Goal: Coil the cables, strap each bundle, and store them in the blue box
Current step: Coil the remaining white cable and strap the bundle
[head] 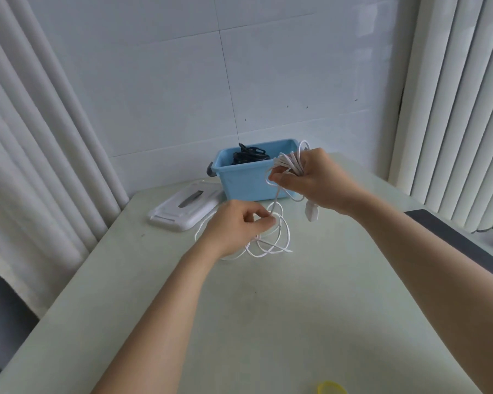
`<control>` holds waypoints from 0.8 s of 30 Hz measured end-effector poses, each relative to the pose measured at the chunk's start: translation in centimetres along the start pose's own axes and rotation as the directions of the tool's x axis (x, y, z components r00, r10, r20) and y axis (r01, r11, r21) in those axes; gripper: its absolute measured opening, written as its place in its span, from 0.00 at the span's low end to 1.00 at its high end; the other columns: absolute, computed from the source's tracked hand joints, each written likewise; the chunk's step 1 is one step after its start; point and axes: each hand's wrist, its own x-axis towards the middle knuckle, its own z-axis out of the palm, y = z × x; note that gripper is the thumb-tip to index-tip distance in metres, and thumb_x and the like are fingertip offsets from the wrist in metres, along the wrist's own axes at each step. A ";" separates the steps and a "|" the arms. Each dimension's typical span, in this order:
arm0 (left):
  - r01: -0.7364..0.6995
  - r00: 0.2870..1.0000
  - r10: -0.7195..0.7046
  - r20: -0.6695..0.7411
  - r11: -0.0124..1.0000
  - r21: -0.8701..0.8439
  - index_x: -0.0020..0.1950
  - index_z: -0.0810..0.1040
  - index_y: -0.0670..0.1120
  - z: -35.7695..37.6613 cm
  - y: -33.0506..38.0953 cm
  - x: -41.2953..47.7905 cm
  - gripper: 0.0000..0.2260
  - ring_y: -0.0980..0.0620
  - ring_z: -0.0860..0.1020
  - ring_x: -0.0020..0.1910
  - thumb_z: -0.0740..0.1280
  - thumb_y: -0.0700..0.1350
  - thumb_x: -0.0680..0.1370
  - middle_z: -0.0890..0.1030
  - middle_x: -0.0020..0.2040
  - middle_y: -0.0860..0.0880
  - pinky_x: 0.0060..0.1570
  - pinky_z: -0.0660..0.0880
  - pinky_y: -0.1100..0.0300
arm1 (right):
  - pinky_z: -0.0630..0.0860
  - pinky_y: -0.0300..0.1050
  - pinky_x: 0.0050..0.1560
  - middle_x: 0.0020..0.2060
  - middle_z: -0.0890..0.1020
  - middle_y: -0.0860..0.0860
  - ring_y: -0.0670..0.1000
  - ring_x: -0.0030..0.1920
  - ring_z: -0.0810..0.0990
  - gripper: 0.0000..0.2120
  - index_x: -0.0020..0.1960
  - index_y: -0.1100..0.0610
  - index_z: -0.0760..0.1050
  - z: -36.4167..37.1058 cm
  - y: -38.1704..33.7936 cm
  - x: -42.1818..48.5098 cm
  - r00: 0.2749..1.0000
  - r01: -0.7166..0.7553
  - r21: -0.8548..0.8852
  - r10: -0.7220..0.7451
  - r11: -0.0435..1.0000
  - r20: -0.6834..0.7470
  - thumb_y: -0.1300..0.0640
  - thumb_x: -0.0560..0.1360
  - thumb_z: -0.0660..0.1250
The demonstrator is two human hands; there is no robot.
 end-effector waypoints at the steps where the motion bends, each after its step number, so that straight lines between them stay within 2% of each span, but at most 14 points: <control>1: 0.029 0.999 -0.026 -0.041 0.997 0.076 0.40 0.83 0.54 -0.2 -0.2 0.1 0.07 0.57 0.67 0.26 0.74 0.55 0.75 0.70 0.23 0.57 0.33 0.64 0.59 | 0.61 0.37 0.29 0.27 0.67 0.50 0.45 0.28 0.62 0.14 0.38 0.68 0.73 -0.1 0.2 0.1 0.999 -0.004 -0.013 0.004 1.000 -0.032 0.60 0.77 0.70; 4: 0.155 0.982 -0.104 -0.159 0.923 0.353 0.35 0.78 0.56 -1.4 -1.7 0.1 0.09 0.55 0.74 0.35 0.73 0.56 0.73 0.76 0.31 0.57 0.36 0.66 0.59 | 0.59 0.39 0.27 0.27 0.65 0.52 0.48 0.28 0.61 0.18 0.35 0.69 0.69 -0.6 1.7 0.6 0.986 -0.086 -0.169 0.060 0.982 -0.153 0.58 0.77 0.68; 6: 0.233 0.961 -0.154 -0.229 0.896 0.377 0.34 0.77 0.54 -2.0 -3.4 0.1 0.11 0.51 0.76 0.39 0.70 0.56 0.75 0.77 0.34 0.56 0.37 0.66 0.58 | 0.59 0.39 0.25 0.27 0.65 0.53 0.52 0.29 0.62 0.19 0.35 0.69 0.68 -1.3 3.1 0.7 0.971 -0.192 -0.278 0.142 0.941 -0.190 0.56 0.77 0.68; 8: 0.291 0.935 -0.198 -0.295 0.901 0.320 0.37 0.79 0.52 -2.6 -4.9 0.0 0.12 0.48 0.77 0.41 0.69 0.56 0.77 0.80 0.36 0.55 0.38 0.69 0.57 | 0.63 0.36 0.24 0.27 0.68 0.51 0.52 0.28 0.66 0.18 0.36 0.67 0.73 -1.8 4.1 0.6 0.961 -0.268 -0.304 0.229 0.914 -0.158 0.55 0.77 0.68; 10: 0.267 0.917 -0.217 -0.334 0.957 0.112 0.37 0.82 0.50 -3.2 -6.1 0.2 0.13 0.49 0.77 0.39 0.69 0.54 0.79 0.82 0.36 0.53 0.41 0.72 0.56 | 0.63 0.34 0.24 0.26 0.72 0.50 0.51 0.27 0.69 0.17 0.35 0.62 0.78 -2.3 4.6 0.3 0.943 -0.329 -0.309 0.327 0.892 -0.061 0.52 0.78 0.68; 11: 0.238 0.905 -0.251 -0.343 0.968 -0.081 0.38 0.83 0.50 -3.4 -6.2 0.3 0.11 0.51 0.76 0.38 0.70 0.52 0.79 0.82 0.36 0.53 0.42 0.72 0.57 | 0.64 0.35 0.26 0.25 0.72 0.50 0.50 0.25 0.68 0.18 0.33 0.60 0.77 -2.5 4.8 0.1 0.923 -0.368 -0.267 0.385 0.890 0.011 0.51 0.78 0.67; 12: 0.196 0.899 -0.296 -0.324 0.932 -0.306 0.39 0.83 0.50 -3.5 -6.1 0.2 0.09 0.53 0.76 0.39 0.70 0.49 0.79 0.82 0.36 0.53 0.42 0.72 0.58 | 0.65 0.38 0.27 0.24 0.70 0.51 0.51 0.25 0.65 0.19 0.32 0.59 0.74 -2.7 5.0 -0.1 0.893 -0.421 -0.158 0.439 0.893 0.104 0.50 0.79 0.67; 14: 0.070 0.932 -0.290 -0.216 0.730 -0.679 0.40 0.85 0.47 -3.7 -5.7 0.0 0.07 0.55 0.80 0.45 0.70 0.45 0.77 0.86 0.42 0.52 0.50 0.73 0.61 | 0.62 0.41 0.27 0.24 0.61 0.51 0.50 0.25 0.57 0.22 0.31 0.56 0.66 -2.9 5.1 -0.3 0.822 -0.539 0.175 0.470 0.824 0.321 0.50 0.81 0.65; 15: 0.017 0.952 -0.246 -0.184 0.639 -0.769 0.39 0.86 0.46 -3.8 -5.5 0.0 0.08 0.55 0.81 0.48 0.70 0.46 0.75 0.86 0.45 0.52 0.54 0.74 0.61 | 0.61 0.41 0.27 0.25 0.58 0.50 0.49 0.26 0.53 0.23 0.31 0.54 0.63 -2.9 5.1 -0.4 0.800 -0.575 0.304 0.445 0.759 0.402 0.49 0.81 0.63; 17: -0.053 0.966 -0.178 -0.187 0.570 -0.820 0.37 0.87 0.49 -3.7 -4.9 0.0 0.08 0.56 0.83 0.49 0.71 0.50 0.70 0.87 0.45 0.52 0.56 0.74 0.61 | 0.60 0.41 0.27 0.25 0.54 0.48 0.49 0.27 0.50 0.24 0.29 0.51 0.59 -2.7 4.9 -0.5 0.784 -0.592 0.426 0.366 0.685 0.501 0.45 0.80 0.62; 20: -0.120 0.961 -0.139 -0.240 0.570 -0.813 0.41 0.87 0.47 -3.5 -4.0 0.2 0.12 0.52 0.83 0.44 0.66 0.50 0.75 0.84 0.36 0.49 0.54 0.76 0.60 | 0.65 0.40 0.27 0.23 0.56 0.46 0.46 0.23 0.52 0.22 0.31 0.52 0.58 -2.4 4.1 -0.6 0.788 -0.556 0.497 0.233 0.666 0.570 0.46 0.77 0.63; 22: -0.118 0.960 -0.142 -0.241 0.575 -0.809 0.46 0.85 0.44 -3.5 -3.4 0.2 0.13 0.49 0.82 0.40 0.65 0.51 0.76 0.76 0.28 0.50 0.54 0.77 0.57 | 0.68 0.40 0.28 0.21 0.60 0.47 0.46 0.20 0.56 0.20 0.32 0.55 0.60 -2.1 3.8 -0.8 0.796 -0.527 0.518 0.178 0.674 0.578 0.50 0.77 0.64; 24: -0.106 0.968 -0.127 -0.218 0.579 -0.809 0.51 0.82 0.42 -3.5 -2.7 0.2 0.16 0.52 0.75 0.30 0.64 0.53 0.76 0.67 0.25 0.53 0.48 0.77 0.56 | 0.69 0.41 0.27 0.21 0.63 0.49 0.47 0.19 0.60 0.18 0.33 0.58 0.65 -1.6 3.5 -0.8 0.801 -0.512 0.520 0.161 0.683 0.577 0.51 0.77 0.65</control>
